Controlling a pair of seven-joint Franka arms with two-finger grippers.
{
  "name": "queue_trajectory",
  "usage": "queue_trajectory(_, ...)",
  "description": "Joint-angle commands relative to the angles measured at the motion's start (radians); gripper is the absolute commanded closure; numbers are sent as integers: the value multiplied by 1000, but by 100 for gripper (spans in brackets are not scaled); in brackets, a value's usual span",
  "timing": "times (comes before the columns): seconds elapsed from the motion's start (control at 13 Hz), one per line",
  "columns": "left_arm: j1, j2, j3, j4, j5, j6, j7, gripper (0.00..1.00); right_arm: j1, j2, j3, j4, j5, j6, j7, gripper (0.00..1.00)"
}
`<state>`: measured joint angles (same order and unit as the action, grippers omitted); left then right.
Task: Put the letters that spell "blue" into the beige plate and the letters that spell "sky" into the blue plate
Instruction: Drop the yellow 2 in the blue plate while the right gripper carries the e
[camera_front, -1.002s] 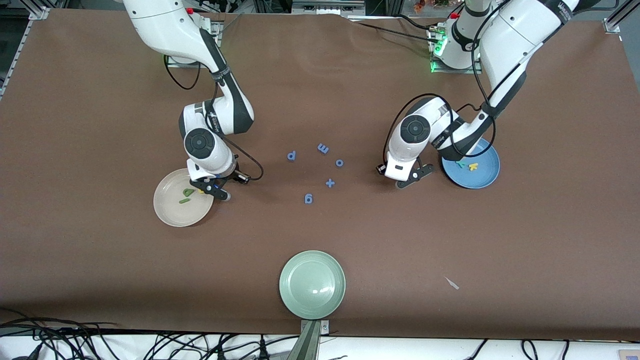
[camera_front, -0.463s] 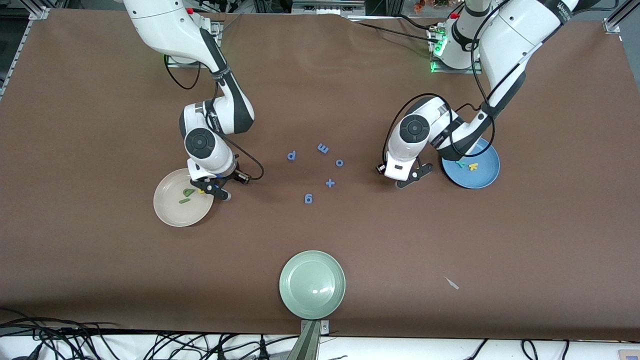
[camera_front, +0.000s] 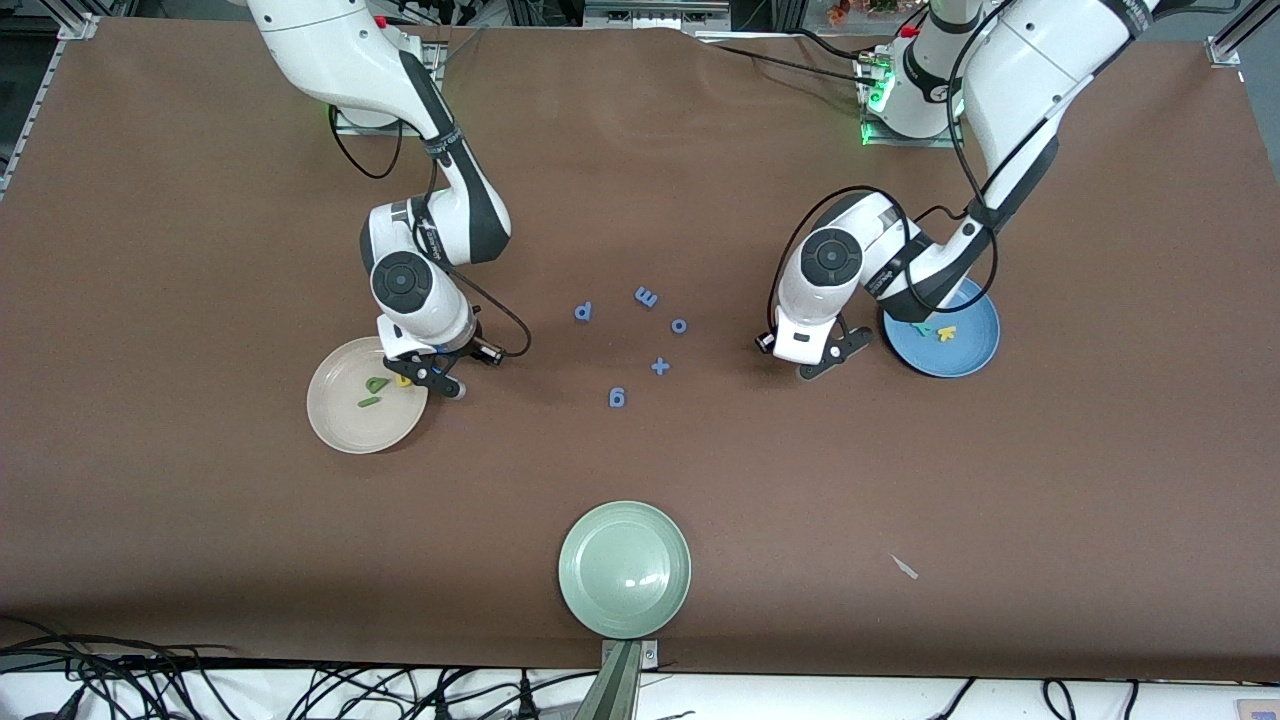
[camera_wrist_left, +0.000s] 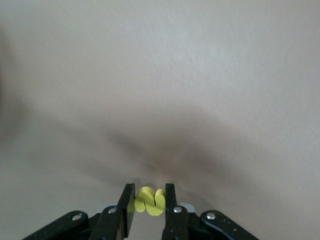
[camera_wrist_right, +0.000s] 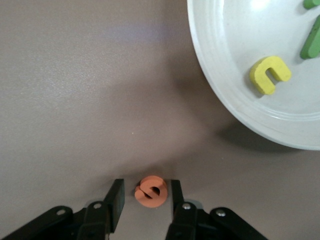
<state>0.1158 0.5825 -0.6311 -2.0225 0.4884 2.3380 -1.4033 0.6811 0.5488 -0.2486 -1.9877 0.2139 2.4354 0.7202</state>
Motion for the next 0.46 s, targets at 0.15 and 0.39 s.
queue_trajectory(0.15, 261, -61, -163, -24, 12, -167, 197, 81, 3, -32, 3, -51, 16, 28, -15, 51)
queue_trajectory(0.39, 581, -75, -353, -89, 27, -200, 376, 81, 3, -32, 2, -62, 16, 39, -13, 47)
